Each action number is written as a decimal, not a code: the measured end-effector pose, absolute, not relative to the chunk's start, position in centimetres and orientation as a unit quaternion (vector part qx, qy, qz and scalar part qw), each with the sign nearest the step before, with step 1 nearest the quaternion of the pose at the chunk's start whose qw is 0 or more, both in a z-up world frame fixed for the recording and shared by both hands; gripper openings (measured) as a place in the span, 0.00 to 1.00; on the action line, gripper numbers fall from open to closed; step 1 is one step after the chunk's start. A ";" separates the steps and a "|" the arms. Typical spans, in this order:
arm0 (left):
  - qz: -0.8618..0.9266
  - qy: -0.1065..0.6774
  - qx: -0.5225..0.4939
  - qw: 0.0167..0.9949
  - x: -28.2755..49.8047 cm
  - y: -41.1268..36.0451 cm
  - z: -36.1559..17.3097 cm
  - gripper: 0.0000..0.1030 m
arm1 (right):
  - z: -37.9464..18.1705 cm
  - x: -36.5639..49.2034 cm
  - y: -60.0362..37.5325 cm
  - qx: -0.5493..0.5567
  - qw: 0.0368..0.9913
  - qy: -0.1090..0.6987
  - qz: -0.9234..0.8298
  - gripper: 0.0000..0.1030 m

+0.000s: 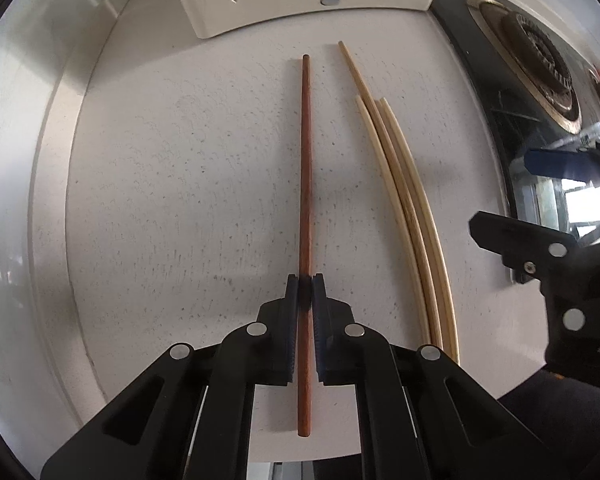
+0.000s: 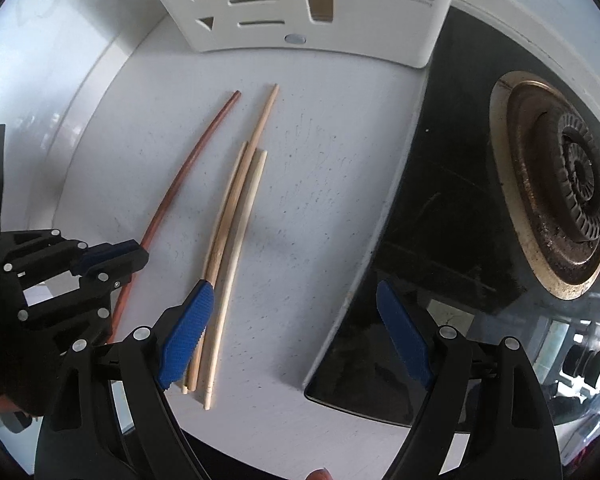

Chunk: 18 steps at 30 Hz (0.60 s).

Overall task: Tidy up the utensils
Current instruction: 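Grasp a light wooden chopstick with the right tool while the left tool holds the dark one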

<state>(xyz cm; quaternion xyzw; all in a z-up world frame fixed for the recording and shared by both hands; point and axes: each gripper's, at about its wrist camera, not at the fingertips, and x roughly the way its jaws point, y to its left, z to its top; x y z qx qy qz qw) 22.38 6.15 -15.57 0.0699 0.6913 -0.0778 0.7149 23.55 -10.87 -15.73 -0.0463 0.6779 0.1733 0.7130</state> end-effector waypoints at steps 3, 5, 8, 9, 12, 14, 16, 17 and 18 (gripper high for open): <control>-0.080 0.705 0.069 0.701 22.9 6.6 -16.0 0.06 | -15.8 23.7 -10.2 -0.057 0.710 0.681 0.170 0.81; -0.076 0.708 0.069 0.698 23.5 7.1 -16.4 0.06 | -16.1 23.8 -9.9 -0.055 0.704 0.688 0.165 0.81; -0.055 0.702 0.086 0.705 23.2 7.8 -16.3 0.06 | -16.4 24.0 -9.1 -0.059 0.699 0.694 0.161 0.81; -0.055 0.701 0.084 0.706 23.2 8.2 -16.3 0.06 | -16.5 24.0 -8.8 -0.066 0.698 0.695 0.160 0.81; -0.052 0.691 0.089 0.716 23.1 9.1 -15.7 0.06 | -16.8 24.0 -8.2 -0.073 0.693 0.699 0.159 0.81; -0.053 0.684 0.080 0.723 23.0 9.6 -15.1 0.06 | -16.9 23.9 -8.2 -0.071 0.688 0.705 0.156 0.81; -0.055 0.676 0.066 0.732 22.9 10.1 -14.5 0.06 | -17.2 23.9 -7.8 -0.093 0.688 0.704 0.147 0.81; -0.056 0.673 0.060 0.735 22.9 10.4 -14.1 0.06 | -17.3 23.9 -7.4 -0.099 0.689 0.703 0.146 0.81; -0.057 0.671 0.056 0.737 22.8 10.6 -14.0 0.06 | -17.5 23.9 -7.2 -0.099 0.686 0.706 0.145 0.81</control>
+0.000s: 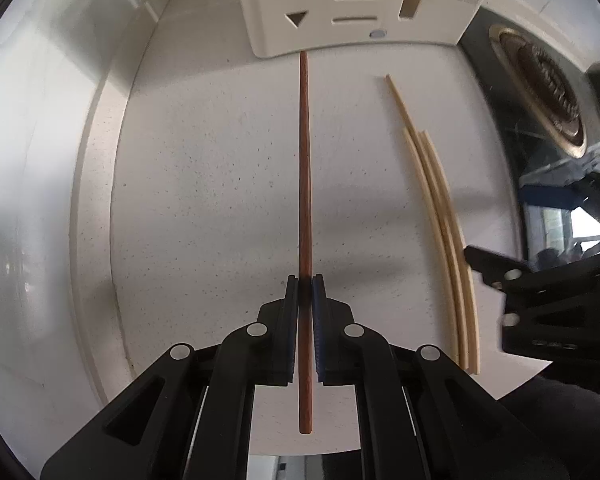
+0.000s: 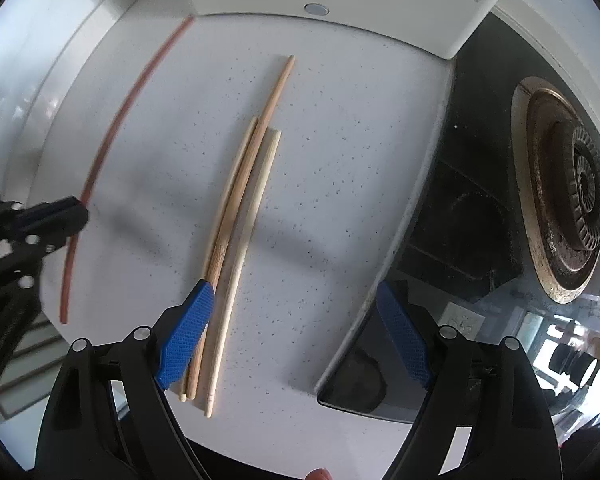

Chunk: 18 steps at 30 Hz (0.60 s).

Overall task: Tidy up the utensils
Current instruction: 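Grasp a light wooden chopstick with the right tool while the left tool holds the dark one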

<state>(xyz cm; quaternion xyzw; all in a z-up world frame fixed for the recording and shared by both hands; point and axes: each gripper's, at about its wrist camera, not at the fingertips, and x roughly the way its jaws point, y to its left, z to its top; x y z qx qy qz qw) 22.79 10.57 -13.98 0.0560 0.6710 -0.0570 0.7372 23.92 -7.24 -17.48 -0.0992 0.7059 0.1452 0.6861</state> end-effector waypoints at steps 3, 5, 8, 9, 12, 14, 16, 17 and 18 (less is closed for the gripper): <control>-0.061 0.666 0.048 0.742 22.8 10.5 -13.7 0.06 | -18.1 23.9 -6.9 -0.090 0.672 0.721 0.145 0.81; -0.063 0.663 0.045 0.745 22.9 10.2 -13.7 0.06 | -18.6 23.9 -6.7 -0.082 0.664 0.730 0.138 0.81; -0.063 0.661 0.040 0.746 23.0 10.7 -14.2 0.06 | -18.7 24.0 -6.3 -0.091 0.661 0.733 0.132 0.81; -0.063 0.661 0.038 0.747 23.1 11.5 -14.2 0.06 | -18.7 24.1 -6.3 -0.091 0.661 0.734 0.130 0.81; -0.062 0.661 0.036 0.747 22.3 12.1 -14.0 0.06 | -18.9 24.3 -5.7 -0.086 0.659 0.736 0.128 0.79; -0.061 0.660 0.033 0.749 21.7 13.1 -13.7 0.06 | -18.8 24.5 -5.8 -0.078 0.658 0.739 0.126 0.79; -0.061 0.658 0.032 0.750 21.5 13.4 -13.8 0.06 | -18.9 24.6 -6.5 -0.060 0.654 0.743 0.125 0.79; -0.062 0.657 0.031 0.750 21.5 13.6 -13.9 0.06 | -19.1 24.6 -8.8 -0.053 0.652 0.746 0.127 0.79; -0.063 0.657 0.030 0.751 21.5 13.9 -13.9 0.06 | -19.1 24.7 -9.0 -0.048 0.649 0.748 0.128 0.78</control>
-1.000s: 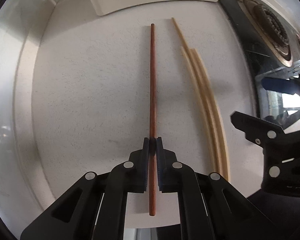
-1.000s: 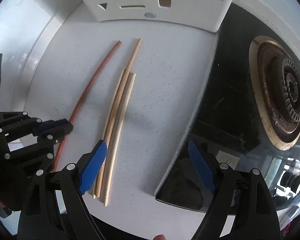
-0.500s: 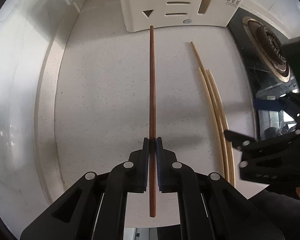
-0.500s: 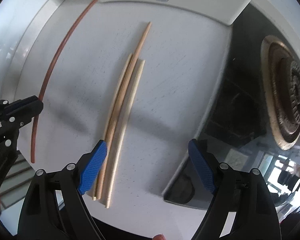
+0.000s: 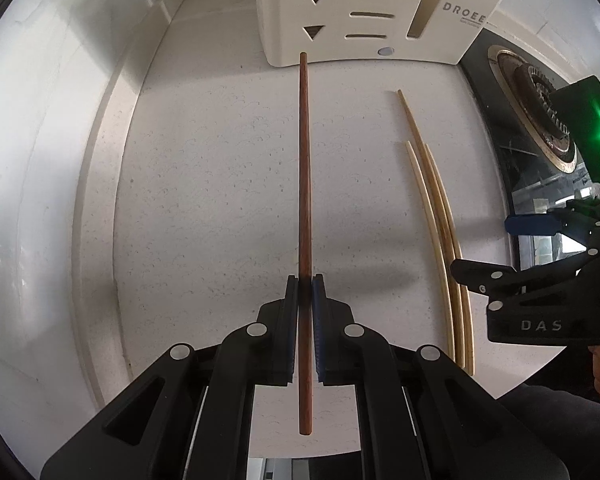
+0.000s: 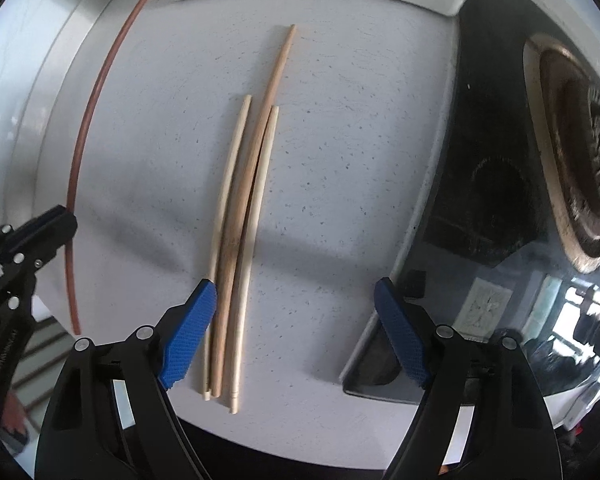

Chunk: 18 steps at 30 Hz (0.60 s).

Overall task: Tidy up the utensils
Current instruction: 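Grasp a light wooden chopstick with the right tool while the left tool holds the dark one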

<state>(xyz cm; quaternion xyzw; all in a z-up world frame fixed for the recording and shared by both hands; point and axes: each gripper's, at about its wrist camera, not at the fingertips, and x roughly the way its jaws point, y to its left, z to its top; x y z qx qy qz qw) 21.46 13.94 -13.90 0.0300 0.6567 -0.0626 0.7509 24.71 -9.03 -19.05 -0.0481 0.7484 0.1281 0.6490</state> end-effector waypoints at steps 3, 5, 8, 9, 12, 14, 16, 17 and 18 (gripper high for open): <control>-0.065 0.656 0.029 0.752 21.4 13.9 -14.0 0.06 | -18.9 24.7 -8.7 -0.075 0.654 0.742 0.127 0.73; -0.068 0.654 0.026 0.753 21.7 14.0 -13.1 0.06 | -18.9 24.6 -8.7 -0.078 0.656 0.740 0.124 0.72; -0.070 0.653 0.025 0.754 21.7 13.9 -13.1 0.06 | -19.0 24.5 -8.5 -0.082 0.655 0.741 0.124 0.72; -0.070 0.653 0.025 0.753 21.7 13.9 -13.1 0.06 | -19.0 24.6 -8.5 -0.081 0.653 0.743 0.124 0.72; -0.070 0.653 0.023 0.754 21.4 14.0 -12.9 0.06 | -19.1 24.9 -9.1 -0.072 0.647 0.750 0.119 0.65; -0.068 0.653 0.022 0.754 21.4 14.0 -13.1 0.06 | -19.4 24.8 -8.1 -0.075 0.647 0.749 0.124 0.64; -0.069 0.654 0.021 0.753 21.3 14.0 -13.2 0.06 | -19.4 24.8 -8.0 -0.079 0.648 0.747 0.126 0.64; -0.069 0.655 0.022 0.752 21.3 13.8 -13.4 0.06 | -19.4 24.8 -8.0 -0.077 0.648 0.747 0.125 0.64; -0.070 0.656 0.022 0.751 21.2 13.8 -13.4 0.06 | -19.4 24.8 -7.9 -0.076 0.648 0.748 0.125 0.64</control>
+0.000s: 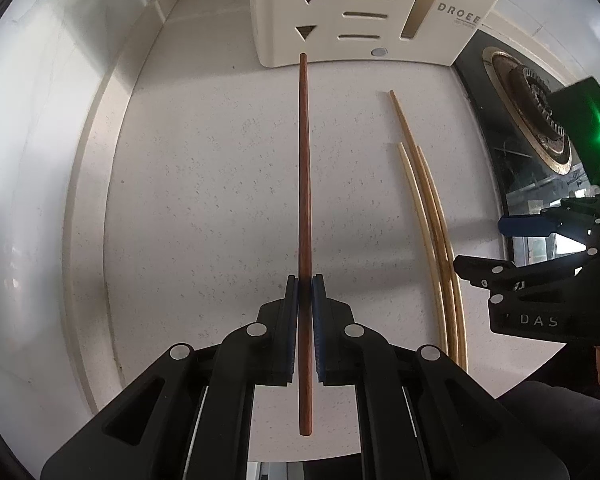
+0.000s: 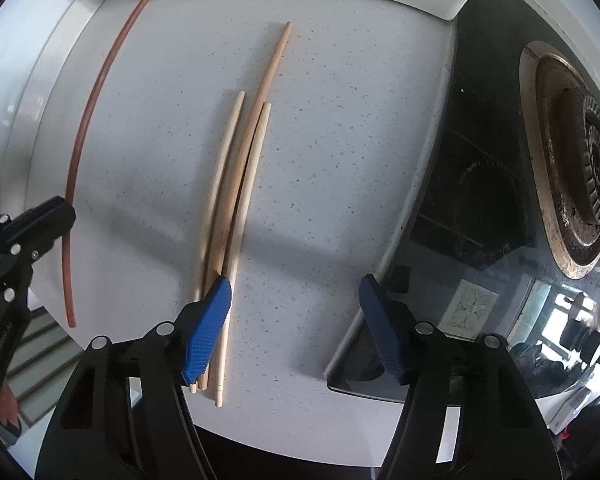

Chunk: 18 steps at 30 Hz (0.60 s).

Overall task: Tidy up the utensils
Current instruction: 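Grasp a light wooden chopstick with the right tool while the left tool holds the dark one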

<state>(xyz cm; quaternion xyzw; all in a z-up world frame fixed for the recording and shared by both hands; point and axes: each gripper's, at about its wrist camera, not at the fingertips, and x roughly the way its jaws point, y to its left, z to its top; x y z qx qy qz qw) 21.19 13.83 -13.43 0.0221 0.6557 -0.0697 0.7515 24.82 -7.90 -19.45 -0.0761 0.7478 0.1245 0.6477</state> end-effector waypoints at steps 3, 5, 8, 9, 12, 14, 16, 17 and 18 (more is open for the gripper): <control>-0.072 0.657 0.022 0.750 21.1 13.8 -13.7 0.06 | -19.2 24.2 -7.0 -0.078 0.648 0.747 0.126 0.64; -0.072 0.659 0.022 0.749 21.0 13.4 -14.1 0.06 | -19.3 24.1 -7.7 -0.080 0.648 0.747 0.125 0.64; -0.072 0.659 0.023 0.748 21.0 13.4 -14.1 0.06 | -19.3 23.9 -7.2 -0.092 0.649 0.745 0.124 0.66; -0.072 0.659 0.024 0.748 21.0 13.4 -14.1 0.06 | -19.4 23.9 -7.1 -0.093 0.649 0.745 0.124 0.66; -0.071 0.660 0.025 0.748 21.1 13.3 -14.1 0.06 | -19.3 23.9 -6.9 -0.101 0.649 0.744 0.124 0.66; -0.070 0.661 0.024 0.747 21.1 13.3 -14.2 0.06 | -19.1 24.0 -6.1 -0.113 0.650 0.741 0.124 0.66; -0.070 0.662 0.024 0.746 21.0 13.3 -14.1 0.06 | -19.1 24.3 -5.8 -0.113 0.650 0.741 0.122 0.64; -0.071 0.663 0.024 0.745 21.0 13.2 -14.2 0.06 | -19.0 24.4 -5.7 -0.113 0.651 0.740 0.125 0.62; -0.073 0.664 0.025 0.744 20.9 13.1 -14.2 0.06 | -18.9 24.4 -5.6 -0.116 0.651 0.739 0.126 0.56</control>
